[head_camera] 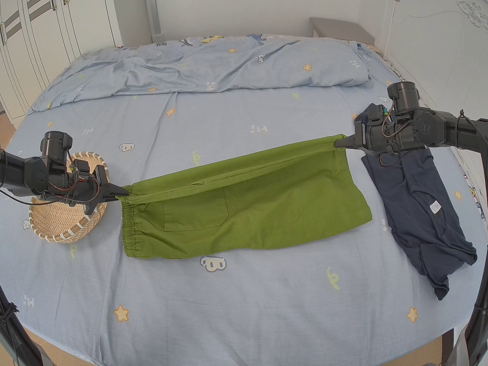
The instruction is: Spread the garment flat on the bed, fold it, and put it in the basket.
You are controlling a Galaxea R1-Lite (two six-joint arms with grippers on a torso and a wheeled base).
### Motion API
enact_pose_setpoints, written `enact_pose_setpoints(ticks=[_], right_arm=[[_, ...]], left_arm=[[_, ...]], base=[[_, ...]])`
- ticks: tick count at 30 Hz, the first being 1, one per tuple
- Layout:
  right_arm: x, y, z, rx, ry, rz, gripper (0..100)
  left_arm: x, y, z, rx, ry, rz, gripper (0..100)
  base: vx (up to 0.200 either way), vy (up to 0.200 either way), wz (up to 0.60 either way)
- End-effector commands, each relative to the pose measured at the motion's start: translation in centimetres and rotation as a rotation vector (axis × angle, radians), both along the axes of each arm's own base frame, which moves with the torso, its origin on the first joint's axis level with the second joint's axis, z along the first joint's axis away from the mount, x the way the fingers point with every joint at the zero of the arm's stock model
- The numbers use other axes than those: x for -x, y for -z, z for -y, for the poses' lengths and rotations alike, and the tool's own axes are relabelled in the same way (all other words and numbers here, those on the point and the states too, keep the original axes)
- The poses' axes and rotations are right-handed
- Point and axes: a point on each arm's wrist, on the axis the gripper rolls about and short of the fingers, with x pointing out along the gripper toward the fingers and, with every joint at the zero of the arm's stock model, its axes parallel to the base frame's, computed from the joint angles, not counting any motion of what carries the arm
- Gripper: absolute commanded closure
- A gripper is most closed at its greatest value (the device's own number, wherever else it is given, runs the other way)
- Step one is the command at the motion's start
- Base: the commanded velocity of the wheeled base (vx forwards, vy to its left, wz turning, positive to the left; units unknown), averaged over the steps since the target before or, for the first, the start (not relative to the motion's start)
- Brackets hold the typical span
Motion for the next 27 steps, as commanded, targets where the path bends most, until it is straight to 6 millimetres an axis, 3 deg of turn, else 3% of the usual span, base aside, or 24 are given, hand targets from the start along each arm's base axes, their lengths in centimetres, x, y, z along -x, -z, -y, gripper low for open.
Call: enact_pose_setpoints(ticks=[1, 3, 4, 16, 23, 26, 27], right_arm=[[-0.4, 0.6, -0.1, -0.001, 0.001, -0.005, 100], [-0.5, 0.8, -0.1, -0.004, 0.004, -0.008, 100], [-0.6, 0.8, -0.1, -0.005, 0.004, -0.010, 0], [0.0, 1.3, -0.2, -0.009, 0.007, -0.045, 0], [3.1, -0.1, 0.3, -0.018, 0.010, -0.049, 0], [4.1, 0.1, 0.8, -0.021, 0.018, -0.056, 0], [5.3, 0.3, 1.1, -0.022, 0.022, -0.048, 0]], left_arm=[[-0.5, 0.5, 0.1, 0.004, 0.004, -0.005, 100], [-0.5, 0.5, 0.2, 0.004, 0.006, -0.001, 100], [-0.6, 0.5, 0.2, 0.004, 0.006, -0.001, 0], [-0.6, 0.3, 1.0, 0.007, 0.024, 0.002, 0], [0.7, -2.1, 2.8, 0.046, 0.040, 0.031, 0], [0.7, -2.1, 3.6, 0.054, 0.059, 0.024, 0], [0.3, -2.1, 4.4, 0.052, 0.074, 0.034, 0]], base=[[0.000, 0.000, 0.00], [0.000, 0.000, 0.00], [0.000, 0.000, 0.00], [0.000, 0.000, 0.00], [0.000, 0.000, 0.00], [0.000, 0.000, 0.00], [0.000, 0.000, 0.00]])
